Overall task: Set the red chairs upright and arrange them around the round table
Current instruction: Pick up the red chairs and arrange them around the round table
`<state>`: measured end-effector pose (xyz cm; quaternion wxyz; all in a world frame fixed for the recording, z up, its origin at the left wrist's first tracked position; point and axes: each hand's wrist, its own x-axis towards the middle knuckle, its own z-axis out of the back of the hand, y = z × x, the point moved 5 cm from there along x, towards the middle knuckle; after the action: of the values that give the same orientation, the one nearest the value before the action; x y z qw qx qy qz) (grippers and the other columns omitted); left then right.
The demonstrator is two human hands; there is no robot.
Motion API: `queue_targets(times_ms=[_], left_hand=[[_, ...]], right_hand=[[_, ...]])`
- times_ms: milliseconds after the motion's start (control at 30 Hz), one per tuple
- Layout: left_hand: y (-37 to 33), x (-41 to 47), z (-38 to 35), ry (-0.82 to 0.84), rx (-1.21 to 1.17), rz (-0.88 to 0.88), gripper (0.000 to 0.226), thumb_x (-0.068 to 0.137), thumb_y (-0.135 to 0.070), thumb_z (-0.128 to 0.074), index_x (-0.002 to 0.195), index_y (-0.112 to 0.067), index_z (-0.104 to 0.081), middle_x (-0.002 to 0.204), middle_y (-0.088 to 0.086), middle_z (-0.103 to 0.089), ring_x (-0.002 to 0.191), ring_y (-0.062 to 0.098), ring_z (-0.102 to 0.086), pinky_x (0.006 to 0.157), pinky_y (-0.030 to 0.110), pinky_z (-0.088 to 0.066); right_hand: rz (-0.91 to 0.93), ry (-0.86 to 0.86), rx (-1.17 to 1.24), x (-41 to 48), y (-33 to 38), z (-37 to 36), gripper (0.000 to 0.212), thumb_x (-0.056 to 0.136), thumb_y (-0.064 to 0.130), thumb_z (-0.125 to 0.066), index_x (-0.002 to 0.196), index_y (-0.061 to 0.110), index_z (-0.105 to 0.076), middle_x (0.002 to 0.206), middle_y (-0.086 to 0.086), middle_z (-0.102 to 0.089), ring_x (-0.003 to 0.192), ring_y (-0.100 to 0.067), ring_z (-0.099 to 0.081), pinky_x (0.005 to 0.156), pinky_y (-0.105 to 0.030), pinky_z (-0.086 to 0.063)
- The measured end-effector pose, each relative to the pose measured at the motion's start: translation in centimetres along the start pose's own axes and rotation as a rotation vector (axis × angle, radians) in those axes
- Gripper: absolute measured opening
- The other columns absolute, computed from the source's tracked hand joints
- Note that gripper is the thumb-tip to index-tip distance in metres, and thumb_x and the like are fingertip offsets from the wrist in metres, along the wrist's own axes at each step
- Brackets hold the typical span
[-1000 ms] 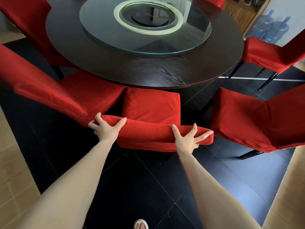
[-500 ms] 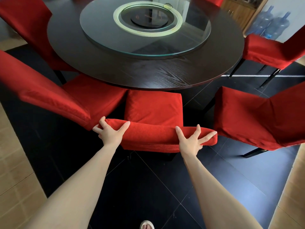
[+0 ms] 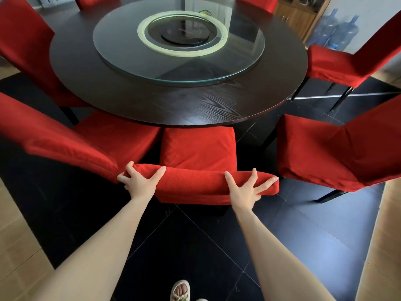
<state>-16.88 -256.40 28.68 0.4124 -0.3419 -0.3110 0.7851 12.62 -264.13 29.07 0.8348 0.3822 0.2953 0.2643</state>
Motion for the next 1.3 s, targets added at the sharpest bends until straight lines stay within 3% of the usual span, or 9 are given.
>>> queue_targets(times_ms=[1300], left_hand=[[-3.0,-3.7,-5.2,-0.081,-0.065,0.087,0.1,0.072,-0.049,-0.081,0.146,-0.021,-0.021,0.143,0.016,-0.013,0.122,0.039,-0.036,0.078,0.04,-0.043]], right_hand=[[0.067,0.105,-0.033,7.1,0.5,3.8,0.1,0.077,0.062,-0.07,0.154,0.03,-0.015,0.151,0.016,0.04,0.141,-0.049,-0.011,0.102,-0.06,-0.037]])
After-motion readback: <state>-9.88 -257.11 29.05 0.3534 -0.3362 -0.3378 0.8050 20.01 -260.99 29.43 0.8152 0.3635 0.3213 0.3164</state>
